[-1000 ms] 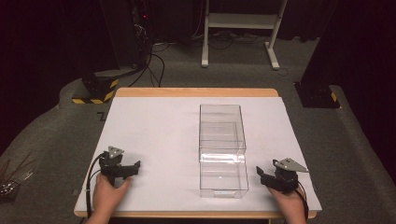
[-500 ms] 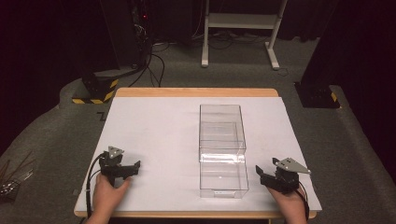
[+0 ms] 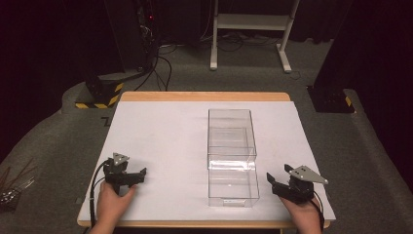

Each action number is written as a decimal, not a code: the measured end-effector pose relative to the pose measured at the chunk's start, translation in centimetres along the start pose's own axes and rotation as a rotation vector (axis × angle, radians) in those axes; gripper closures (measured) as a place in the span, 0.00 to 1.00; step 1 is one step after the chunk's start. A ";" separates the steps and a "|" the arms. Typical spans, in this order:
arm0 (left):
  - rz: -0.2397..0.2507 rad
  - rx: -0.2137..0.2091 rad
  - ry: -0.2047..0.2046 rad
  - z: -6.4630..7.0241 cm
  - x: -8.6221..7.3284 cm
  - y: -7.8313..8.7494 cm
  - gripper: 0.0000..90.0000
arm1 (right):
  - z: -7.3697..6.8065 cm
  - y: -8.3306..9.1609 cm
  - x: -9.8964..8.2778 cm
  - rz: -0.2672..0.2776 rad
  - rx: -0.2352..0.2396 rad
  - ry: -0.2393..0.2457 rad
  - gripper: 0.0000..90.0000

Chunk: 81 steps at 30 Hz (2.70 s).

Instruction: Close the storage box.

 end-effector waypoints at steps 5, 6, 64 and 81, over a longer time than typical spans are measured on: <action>0.001 0.001 0.000 0.0 0.0 0.0 0.01 | -0.4 0.8 0.5 0.023 0.011 0.007 0.29; 0.001 0.001 0.000 0.0 0.0 0.0 0.01 | -0.5 0.9 0.6 0.025 0.012 0.006 0.28; 0.000 0.002 -0.003 0.0 0.0 0.0 0.01 | -5.4 6.3 1.6 0.114 0.181 0.021 0.28; 0.001 0.001 0.000 0.0 0.0 0.0 0.01 | -6.5 6.3 0.3 0.081 0.223 0.020 0.28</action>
Point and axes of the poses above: each handheld gripper's, and its own axes: y roughly backward along the jaws, x roughly out of its top, z roughly to its right, the point moved 4 cm from there along -y, roughly forward along the jaws, and after that the axes turned 12 degrees about -x, right-handed, at the moved point
